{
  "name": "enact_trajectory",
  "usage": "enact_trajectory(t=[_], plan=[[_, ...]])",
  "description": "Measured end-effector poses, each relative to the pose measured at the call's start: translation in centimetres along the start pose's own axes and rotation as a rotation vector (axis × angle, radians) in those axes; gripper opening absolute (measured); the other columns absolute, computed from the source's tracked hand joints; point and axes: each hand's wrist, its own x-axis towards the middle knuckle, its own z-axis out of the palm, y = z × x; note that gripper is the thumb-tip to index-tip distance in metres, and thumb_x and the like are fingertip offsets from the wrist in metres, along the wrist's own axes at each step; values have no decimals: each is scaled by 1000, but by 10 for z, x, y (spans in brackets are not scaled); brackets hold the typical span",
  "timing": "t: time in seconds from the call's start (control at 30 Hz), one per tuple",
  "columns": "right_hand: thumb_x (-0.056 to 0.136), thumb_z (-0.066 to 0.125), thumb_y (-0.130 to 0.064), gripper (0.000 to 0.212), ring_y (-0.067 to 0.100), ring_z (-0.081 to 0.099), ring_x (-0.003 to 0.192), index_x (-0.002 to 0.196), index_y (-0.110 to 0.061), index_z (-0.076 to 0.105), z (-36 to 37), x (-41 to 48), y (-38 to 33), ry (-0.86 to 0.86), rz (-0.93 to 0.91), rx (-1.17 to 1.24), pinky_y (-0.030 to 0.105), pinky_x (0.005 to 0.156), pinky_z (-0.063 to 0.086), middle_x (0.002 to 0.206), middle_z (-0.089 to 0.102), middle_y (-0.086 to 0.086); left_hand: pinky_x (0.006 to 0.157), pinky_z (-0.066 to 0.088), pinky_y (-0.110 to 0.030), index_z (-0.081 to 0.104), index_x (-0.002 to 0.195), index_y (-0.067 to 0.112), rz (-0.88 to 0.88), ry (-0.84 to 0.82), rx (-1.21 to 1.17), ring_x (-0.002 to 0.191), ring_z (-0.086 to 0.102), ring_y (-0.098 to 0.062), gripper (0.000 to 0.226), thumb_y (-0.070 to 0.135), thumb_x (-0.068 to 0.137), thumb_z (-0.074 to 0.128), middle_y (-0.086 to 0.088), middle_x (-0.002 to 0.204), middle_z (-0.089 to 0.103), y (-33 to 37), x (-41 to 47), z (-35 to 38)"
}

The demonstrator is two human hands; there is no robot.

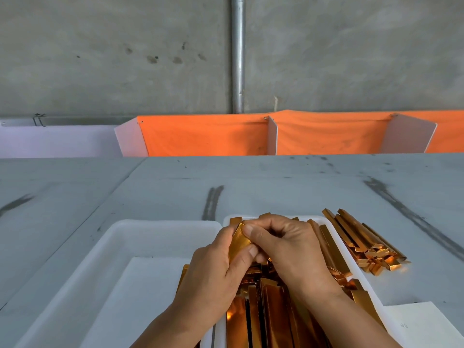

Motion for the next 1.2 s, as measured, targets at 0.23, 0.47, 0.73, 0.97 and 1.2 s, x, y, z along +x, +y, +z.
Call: enact_trajectory(t=[0.23,0.47,0.73,0.97,1.2], plan=[[87,73,-17,6,12,59,52,86,-23,75,2,0,1,9,4,59,18,54,52,71,70,0,47,38,-8,50,125,37,-3,43,-17,58,59,5,51,66,84,41,31,68,60,4,1,0],[88,72,-17,8,9,59,52,82,-21,76,-1,1,0,-18,26,35,16,55,51,71,71,4,48,39,-10,47,127,37,7,34,-18,59,60,4,52,65,84,41,30,71,61,0,-1,1],[92,67,-18,14,11,58,59,100,-28,72,0,2,3,-19,-9,92,22,59,53,70,65,-3,54,52,-24,54,113,38,-173,59,-451,55,62,-14,41,63,84,40,2,69,64,4,6,-4],[91,69,-18,20,8,60,62,106,-31,68,2,1,4,-95,0,-15,25,62,55,77,68,-9,63,52,-29,65,115,19,-394,154,-866,67,64,-16,29,35,96,51,-5,76,67,2,10,-12],[86,75,-25,24,8,63,66,106,-34,65,7,0,6,-183,-27,-129,24,62,54,77,68,-8,61,54,-16,73,102,34,-356,142,-972,91,71,-8,26,41,83,57,4,98,75,4,11,-15]])
